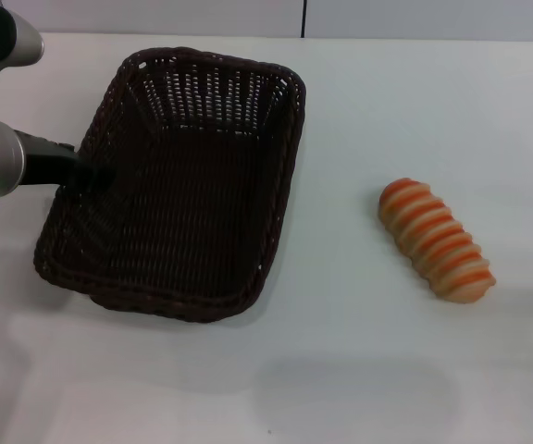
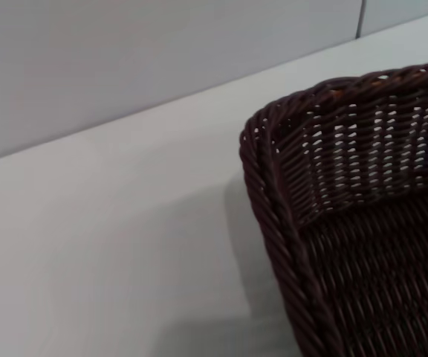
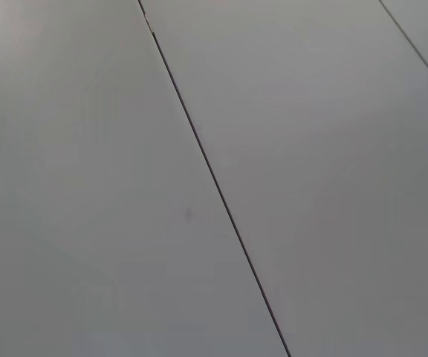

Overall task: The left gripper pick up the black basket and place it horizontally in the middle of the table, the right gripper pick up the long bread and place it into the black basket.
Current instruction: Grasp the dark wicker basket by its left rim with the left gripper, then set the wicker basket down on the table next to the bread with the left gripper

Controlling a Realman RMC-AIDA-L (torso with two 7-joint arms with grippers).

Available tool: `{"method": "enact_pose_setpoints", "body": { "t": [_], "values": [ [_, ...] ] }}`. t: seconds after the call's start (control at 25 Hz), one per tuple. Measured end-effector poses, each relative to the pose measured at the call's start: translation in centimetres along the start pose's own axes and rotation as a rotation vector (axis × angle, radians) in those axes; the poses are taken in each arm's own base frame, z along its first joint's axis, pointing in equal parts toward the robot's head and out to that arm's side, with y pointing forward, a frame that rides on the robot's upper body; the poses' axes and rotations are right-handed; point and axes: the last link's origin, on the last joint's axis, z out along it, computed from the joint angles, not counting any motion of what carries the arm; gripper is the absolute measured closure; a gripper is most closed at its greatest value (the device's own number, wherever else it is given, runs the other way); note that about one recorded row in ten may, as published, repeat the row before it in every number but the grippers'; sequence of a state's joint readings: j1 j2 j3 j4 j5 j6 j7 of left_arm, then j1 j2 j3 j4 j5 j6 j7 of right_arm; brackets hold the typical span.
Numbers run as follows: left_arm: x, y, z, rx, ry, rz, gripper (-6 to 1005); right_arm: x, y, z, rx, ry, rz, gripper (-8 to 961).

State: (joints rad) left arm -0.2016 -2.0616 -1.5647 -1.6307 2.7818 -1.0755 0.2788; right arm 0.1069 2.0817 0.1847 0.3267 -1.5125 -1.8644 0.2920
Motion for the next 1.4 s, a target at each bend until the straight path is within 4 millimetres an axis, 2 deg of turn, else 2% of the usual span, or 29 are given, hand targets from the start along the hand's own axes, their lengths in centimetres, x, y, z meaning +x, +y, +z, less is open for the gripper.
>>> {"method": "enact_pose_setpoints", "body": {
  "t": [0.48, 0.56, 0.6, 0.64, 0.72, 0.76, 0.96, 1.08, 1.4],
  "values": [
    [0.4, 0.5, -0.2, -0.024, -0.010, 0.082, 639, -0.2, 0.0, -0.1, -0.002, -0.011, 0.002, 114],
    [2.0, 0.7, -0.9, -0.142, 0.045, 0.196, 694, -0.3, 0.0, -0.2, -0.002, -0.016, 0.005, 114],
    [2.0, 0.7, -0.9, -0.142, 0.045, 0.196, 712, -0.4, -0.1, -0.2, -0.002, -0.018, 0.008, 114],
    [2.8, 0.5, -1.3, -0.209, 0.078, 0.226, 731, -0.4, -0.1, -0.2, -0.003, -0.019, 0.012, 114],
    [2.8, 0.5, -1.3, -0.209, 0.078, 0.226, 736, -0.5, -0.2, -0.3, -0.003, -0.021, 0.020, 114],
    [4.7, -0.3, -1.8, -0.339, 0.136, 0.280, 738, -0.5, -0.2, -0.3, -0.002, -0.022, 0.023, 114],
    [6.0, -0.4, -1.8, -0.442, 0.129, 0.363, 756, -0.6, -0.2, -0.5, 0.000, -0.025, 0.026, 114],
    [7.6, 0.8, -2.1, -0.588, 0.108, 0.474, 779, -0.8, -0.3, -0.7, 0.002, -0.032, 0.025, 114],
    [8.8, 3.6, -2.1, -0.758, 0.072, 0.620, 804, -1.0, -0.3, -0.9, 0.003, -0.041, 0.024, 114]
  ]
}}
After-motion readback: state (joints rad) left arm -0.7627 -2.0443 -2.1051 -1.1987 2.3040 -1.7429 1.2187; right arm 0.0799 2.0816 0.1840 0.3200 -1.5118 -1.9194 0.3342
